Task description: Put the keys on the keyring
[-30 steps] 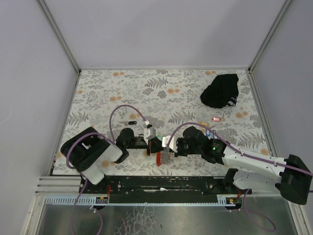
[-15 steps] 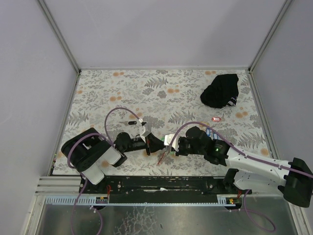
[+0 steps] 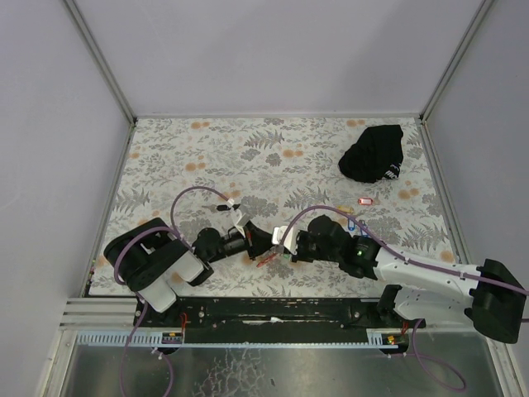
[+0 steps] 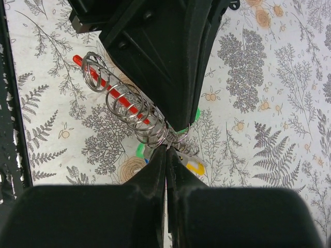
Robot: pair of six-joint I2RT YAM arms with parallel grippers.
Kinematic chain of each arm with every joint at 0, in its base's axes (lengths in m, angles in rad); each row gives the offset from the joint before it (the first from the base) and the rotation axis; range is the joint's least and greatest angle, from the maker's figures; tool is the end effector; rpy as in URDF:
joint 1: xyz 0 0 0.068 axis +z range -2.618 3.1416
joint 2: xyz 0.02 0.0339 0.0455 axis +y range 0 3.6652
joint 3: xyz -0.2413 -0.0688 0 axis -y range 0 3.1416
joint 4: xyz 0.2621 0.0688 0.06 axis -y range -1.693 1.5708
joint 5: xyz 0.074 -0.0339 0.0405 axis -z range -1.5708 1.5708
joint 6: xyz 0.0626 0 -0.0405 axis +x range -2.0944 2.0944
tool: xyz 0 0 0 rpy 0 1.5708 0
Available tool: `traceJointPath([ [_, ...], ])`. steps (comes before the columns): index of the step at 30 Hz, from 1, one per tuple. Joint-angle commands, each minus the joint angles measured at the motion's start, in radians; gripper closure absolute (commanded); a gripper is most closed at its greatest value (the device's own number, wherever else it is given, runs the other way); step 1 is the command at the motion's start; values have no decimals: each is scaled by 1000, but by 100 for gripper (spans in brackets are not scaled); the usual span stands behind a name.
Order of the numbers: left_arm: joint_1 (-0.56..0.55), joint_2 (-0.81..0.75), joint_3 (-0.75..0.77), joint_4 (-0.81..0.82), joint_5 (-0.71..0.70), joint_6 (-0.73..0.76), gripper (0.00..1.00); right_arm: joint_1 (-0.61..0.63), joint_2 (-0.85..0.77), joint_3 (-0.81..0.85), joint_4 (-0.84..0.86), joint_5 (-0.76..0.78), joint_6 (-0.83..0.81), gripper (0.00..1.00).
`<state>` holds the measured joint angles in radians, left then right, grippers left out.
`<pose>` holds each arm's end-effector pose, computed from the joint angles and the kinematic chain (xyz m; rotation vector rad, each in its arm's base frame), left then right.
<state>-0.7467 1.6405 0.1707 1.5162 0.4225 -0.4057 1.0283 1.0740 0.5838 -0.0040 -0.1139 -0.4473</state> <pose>0.1689 -0.1913 0.1056 0.6346 1.5374 -1.2180 0.1407 0.2472 0.1906 -1.4617 1.5020 0.4727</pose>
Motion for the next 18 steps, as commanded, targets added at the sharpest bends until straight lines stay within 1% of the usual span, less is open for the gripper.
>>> traceJointPath([
  [1, -8, -12, -6, 76, -220, -30, 100, 36, 24, 25, -27, 2, 0, 100],
  [7, -51, -16, -15, 81, -349, -106, 100, 54, 92, 80, -28, 34, -42, 100],
  [11, -85, -20, -28, 84, -419, -116, 100, 56, 102, 100, -25, 58, -59, 100],
  [16, -87, -26, -39, 86, -420, -86, 100, 57, 57, 101, -39, 125, -89, 100],
  [18, -86, -32, -41, 87, -399, -45, 97, 57, 38, 107, -54, 145, -103, 100],
])
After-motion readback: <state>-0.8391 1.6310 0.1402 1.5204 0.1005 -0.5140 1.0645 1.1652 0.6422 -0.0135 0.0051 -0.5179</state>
